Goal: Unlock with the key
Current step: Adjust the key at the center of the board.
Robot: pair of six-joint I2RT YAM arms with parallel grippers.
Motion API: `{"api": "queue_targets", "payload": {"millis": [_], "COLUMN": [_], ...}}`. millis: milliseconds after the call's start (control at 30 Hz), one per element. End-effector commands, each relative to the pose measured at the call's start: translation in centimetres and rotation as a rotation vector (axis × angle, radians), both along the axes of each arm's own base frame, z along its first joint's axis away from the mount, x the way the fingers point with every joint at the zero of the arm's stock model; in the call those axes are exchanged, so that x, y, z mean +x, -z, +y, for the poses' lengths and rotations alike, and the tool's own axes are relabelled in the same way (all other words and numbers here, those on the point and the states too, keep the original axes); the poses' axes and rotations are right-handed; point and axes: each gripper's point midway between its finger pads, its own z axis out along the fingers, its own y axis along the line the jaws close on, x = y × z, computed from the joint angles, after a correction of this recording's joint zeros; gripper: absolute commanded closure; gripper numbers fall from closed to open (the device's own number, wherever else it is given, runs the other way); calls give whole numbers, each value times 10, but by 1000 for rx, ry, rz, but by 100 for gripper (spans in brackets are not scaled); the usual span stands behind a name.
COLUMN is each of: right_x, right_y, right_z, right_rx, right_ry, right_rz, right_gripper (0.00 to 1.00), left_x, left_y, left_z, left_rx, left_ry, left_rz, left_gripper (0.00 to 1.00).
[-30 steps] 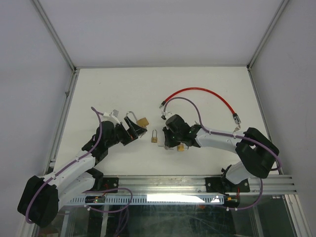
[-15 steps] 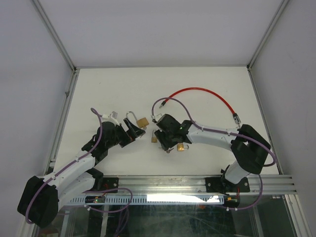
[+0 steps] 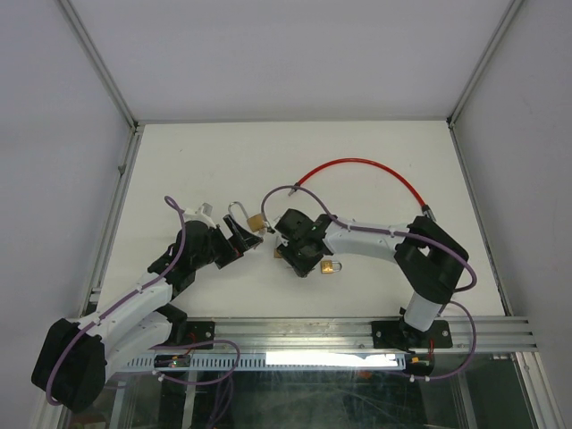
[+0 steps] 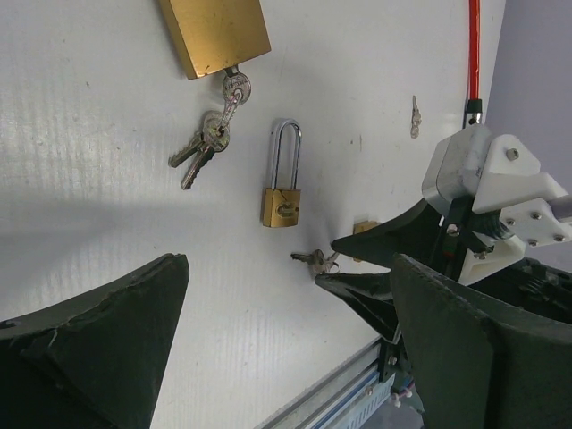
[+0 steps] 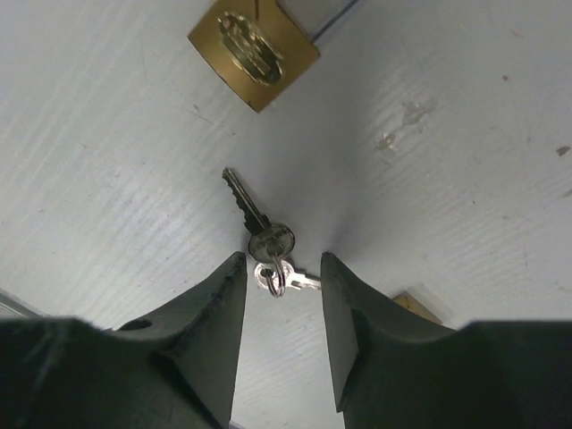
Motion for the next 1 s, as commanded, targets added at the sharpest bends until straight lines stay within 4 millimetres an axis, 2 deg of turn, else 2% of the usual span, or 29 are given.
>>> {"api": "queue_targets", "payload": {"millis": [0, 167, 333, 433, 600, 967], "right_x": [-1, -1, 3, 2, 4, 11], "right_y": [-2, 3, 2, -3, -15, -51], "right_z": [11, 8, 6, 13, 28, 46], "right_rx": [-16, -55, -59, -11, 117, 478], "right_ry": [-65, -67, -46, -39, -2, 64], "right_rz": [-6, -15, -38, -38, -54, -57], "right_gripper": [60, 64, 80, 91, 99, 100], "left_x": [11, 11, 10, 9, 9, 0], "left_y": [-24, -26, -29, -34, -47, -67], "left_z": [-2, -2, -4, -5, -8, -27], "left_rx": [-23, -28, -35, -44, -49, -146], "left_ry": [-3, -3, 9, 25, 66, 207], "left_rz": [-78, -81, -99, -132, -217, -407], "left_gripper": [1, 1, 1, 1, 1, 1]}}
